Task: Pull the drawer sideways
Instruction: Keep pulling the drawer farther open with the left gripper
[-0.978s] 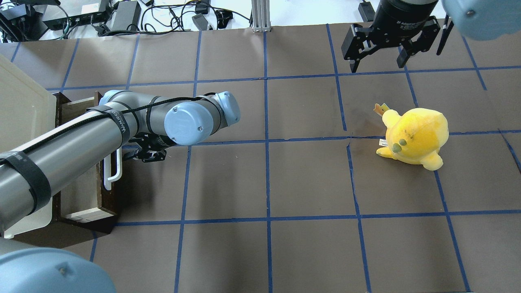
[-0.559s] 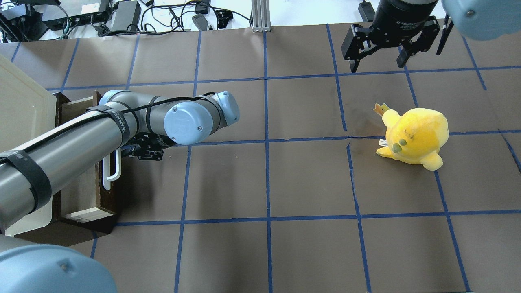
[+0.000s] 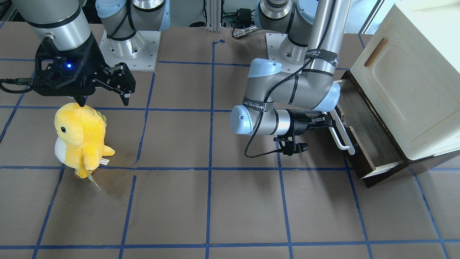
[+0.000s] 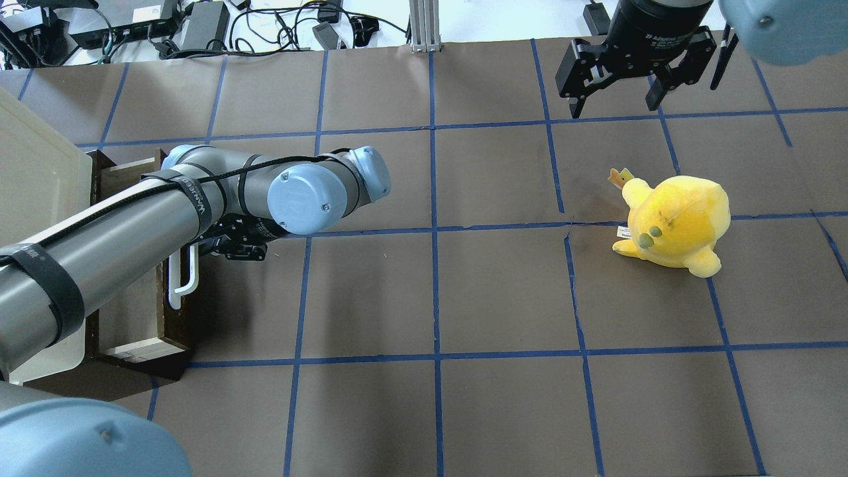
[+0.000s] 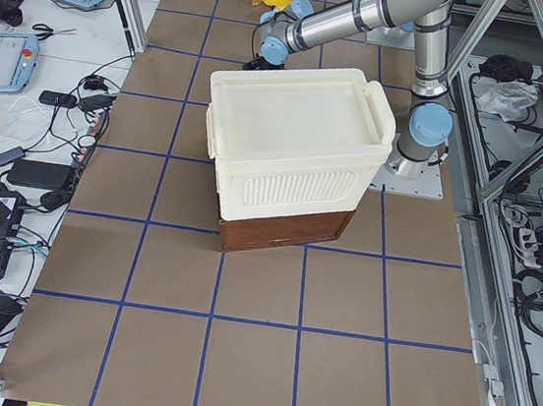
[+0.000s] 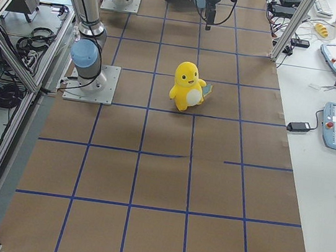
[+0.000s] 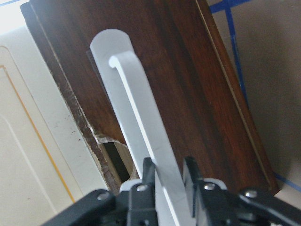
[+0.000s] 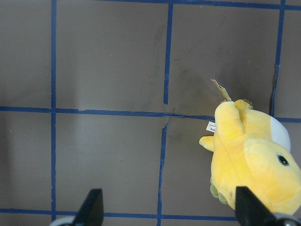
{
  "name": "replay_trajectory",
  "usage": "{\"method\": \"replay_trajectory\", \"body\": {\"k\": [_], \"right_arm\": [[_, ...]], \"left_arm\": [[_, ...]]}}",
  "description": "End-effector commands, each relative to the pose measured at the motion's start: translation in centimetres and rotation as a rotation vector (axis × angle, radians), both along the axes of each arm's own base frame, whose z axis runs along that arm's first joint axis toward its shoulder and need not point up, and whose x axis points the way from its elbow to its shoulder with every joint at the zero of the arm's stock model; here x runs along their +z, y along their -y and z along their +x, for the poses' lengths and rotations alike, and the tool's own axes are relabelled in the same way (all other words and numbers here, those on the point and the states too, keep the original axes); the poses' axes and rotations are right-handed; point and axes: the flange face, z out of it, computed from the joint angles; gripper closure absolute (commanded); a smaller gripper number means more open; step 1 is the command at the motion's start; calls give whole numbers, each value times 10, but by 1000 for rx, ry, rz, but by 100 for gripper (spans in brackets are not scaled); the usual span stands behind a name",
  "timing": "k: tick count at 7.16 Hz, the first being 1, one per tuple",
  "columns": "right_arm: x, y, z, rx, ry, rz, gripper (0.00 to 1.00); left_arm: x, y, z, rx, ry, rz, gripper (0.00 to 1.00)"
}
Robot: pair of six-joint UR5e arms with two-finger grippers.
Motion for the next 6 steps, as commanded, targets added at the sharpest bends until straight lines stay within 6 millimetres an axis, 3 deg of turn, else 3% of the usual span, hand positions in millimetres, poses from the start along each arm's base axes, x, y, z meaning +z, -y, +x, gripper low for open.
{"method": "replay_trajectory", "body": {"k": [1, 6], "right_arm": [[0, 0, 0, 0, 0, 0, 0], [0, 0, 0, 0, 0, 0, 0]], "left_arm": [[4, 2, -8, 4, -18, -8, 75], [12, 5, -25, -17, -37, -21, 75]]}}
